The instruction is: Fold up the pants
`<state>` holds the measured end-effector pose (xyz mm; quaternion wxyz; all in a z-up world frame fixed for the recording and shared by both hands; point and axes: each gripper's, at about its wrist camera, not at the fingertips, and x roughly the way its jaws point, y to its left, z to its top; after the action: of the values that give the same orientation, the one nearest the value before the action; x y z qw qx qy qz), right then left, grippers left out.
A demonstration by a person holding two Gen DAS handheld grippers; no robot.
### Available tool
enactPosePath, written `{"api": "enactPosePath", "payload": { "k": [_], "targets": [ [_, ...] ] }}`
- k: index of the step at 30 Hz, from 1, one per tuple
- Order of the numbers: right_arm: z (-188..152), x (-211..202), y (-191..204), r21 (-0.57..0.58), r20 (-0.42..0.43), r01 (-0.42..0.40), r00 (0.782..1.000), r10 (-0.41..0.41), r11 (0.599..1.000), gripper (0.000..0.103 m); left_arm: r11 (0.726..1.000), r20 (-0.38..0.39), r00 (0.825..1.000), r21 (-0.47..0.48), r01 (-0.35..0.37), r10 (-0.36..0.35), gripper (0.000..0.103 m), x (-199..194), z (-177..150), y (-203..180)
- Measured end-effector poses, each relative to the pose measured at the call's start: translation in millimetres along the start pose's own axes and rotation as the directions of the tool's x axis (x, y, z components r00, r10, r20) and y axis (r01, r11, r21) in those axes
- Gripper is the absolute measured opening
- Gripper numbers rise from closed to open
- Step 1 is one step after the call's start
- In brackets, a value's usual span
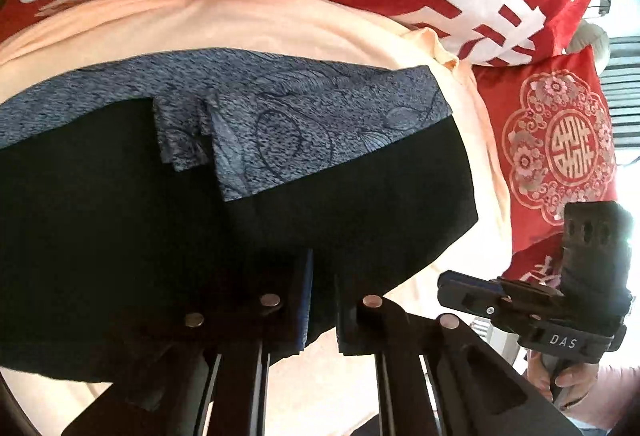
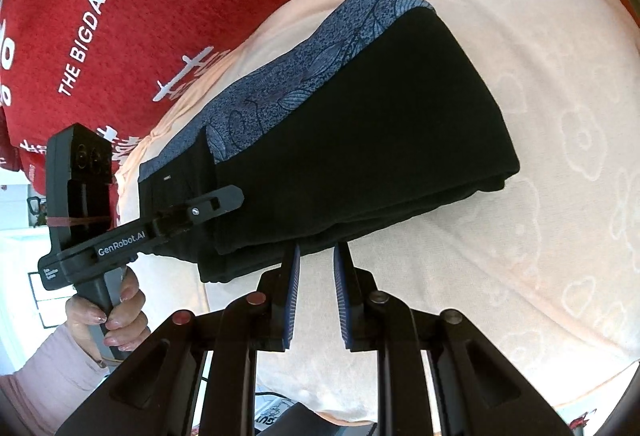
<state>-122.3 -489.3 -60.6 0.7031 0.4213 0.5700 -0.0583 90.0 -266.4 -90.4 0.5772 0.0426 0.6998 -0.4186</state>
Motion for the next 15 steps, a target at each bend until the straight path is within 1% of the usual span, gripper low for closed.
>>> {"api": "enactPosePath", "payload": {
  "k": [2, 5, 7, 10, 12, 14, 15],
  "targets": [
    [0, -1, 0, -0.008, 0.0, 0.003, 1.0, -0.003, 1.0, 0.02, 0.999, 0.034, 0.999, -0.021, -0.042, 0.043, 0.011, -8, -1, 2],
    [1, 0, 0, -0.009, -0.002, 0.003, 1.0, -0.003, 1.0, 0.02, 0.995, 0.036, 0.998, -0.082, -0.056, 0.059, 0.012, -12, -2, 15],
    [2, 1, 2, -0.009, -0.005, 0.002, 1.0, -0.002, 1.0, 0.02, 0.991, 0.034, 0.996, -0.105, -0.08, 0.084, 0.012, -14, -4, 22],
    [3, 1, 5, -0.02, -0.003, 0.015, 1.0, -0.015, 1.0, 0.021, 0.982, 0.052, 0.985, -0.107, -0.157, 0.163, 0.012, -20, -9, 25],
    [4, -2, 7, -0.038, 0.011, 0.032, 0.999, -0.031, 0.999, 0.021, 0.979, 0.08, 0.979, -0.097, -0.182, 0.19, 0.012, -25, -9, 23],
    [8, -5, 6, -0.043, 0.03, 0.048, 0.998, -0.047, 0.998, 0.024, 0.977, 0.108, 0.973, -0.087, -0.197, 0.206, 0.012, -29, -7, 17],
    [10, -7, 6, -0.044, 0.041, 0.054, 0.998, -0.053, 0.998, 0.03, 0.976, 0.118, 0.97, -0.084, -0.203, 0.212, 0.014, -29, -5, 14]
  ]
}}
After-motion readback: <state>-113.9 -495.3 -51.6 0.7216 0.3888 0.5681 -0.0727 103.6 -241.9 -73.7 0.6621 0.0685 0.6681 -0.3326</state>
